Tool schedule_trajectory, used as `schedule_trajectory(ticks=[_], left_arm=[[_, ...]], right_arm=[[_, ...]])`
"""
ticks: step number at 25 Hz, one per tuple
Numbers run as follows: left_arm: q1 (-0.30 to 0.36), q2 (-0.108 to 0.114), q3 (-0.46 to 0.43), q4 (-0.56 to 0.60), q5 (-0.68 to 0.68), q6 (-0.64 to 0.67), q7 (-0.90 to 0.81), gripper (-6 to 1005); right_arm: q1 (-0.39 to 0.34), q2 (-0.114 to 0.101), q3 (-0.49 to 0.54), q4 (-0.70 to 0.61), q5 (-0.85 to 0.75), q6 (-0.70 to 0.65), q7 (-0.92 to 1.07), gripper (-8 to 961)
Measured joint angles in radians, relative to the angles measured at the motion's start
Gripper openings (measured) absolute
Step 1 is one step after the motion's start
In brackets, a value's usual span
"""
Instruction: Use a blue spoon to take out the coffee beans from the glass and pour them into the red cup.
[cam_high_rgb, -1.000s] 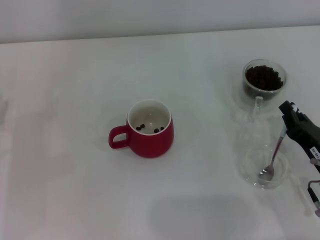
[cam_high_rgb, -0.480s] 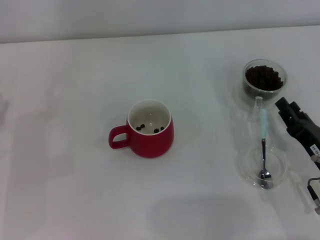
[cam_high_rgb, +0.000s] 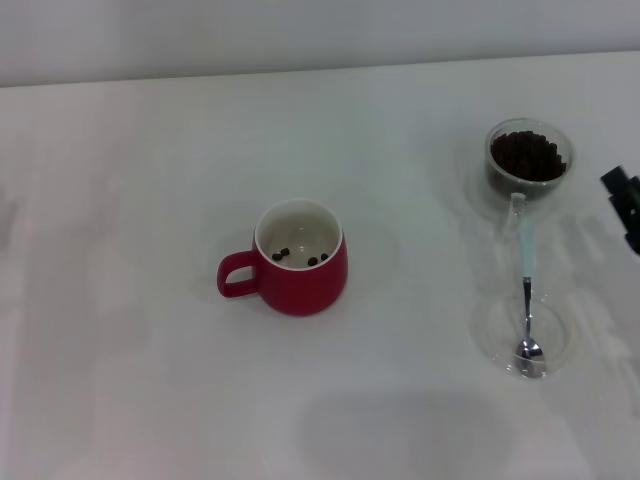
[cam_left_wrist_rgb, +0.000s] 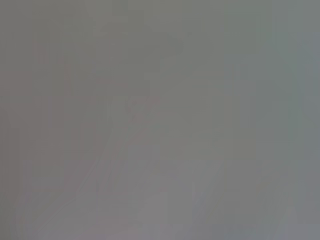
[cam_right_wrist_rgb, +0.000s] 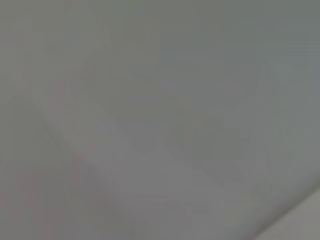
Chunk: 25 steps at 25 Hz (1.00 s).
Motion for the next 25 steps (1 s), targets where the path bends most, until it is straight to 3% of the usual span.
schedule_trajectory(ticks=[7, 16, 25], left_arm=[[0.005, 0.000, 0.000, 0.001, 0.000, 0.001, 0.002, 876], [0.009, 0.001, 0.000, 0.007, 0.002, 0.023, 0.004, 876], [0.019, 0.001, 0.009, 0.009, 0.026, 0.053, 0.006, 876]], right_arm=[[-0.011, 0.000, 0.010, -0.077, 0.011, -0.097, 0.024, 447], [0.031, 0.003, 0.019, -0.082, 0.134, -0.067, -0.553, 434], [0.062, 0.004, 0.039, -0.091, 0.136, 0.016, -0.649, 434]])
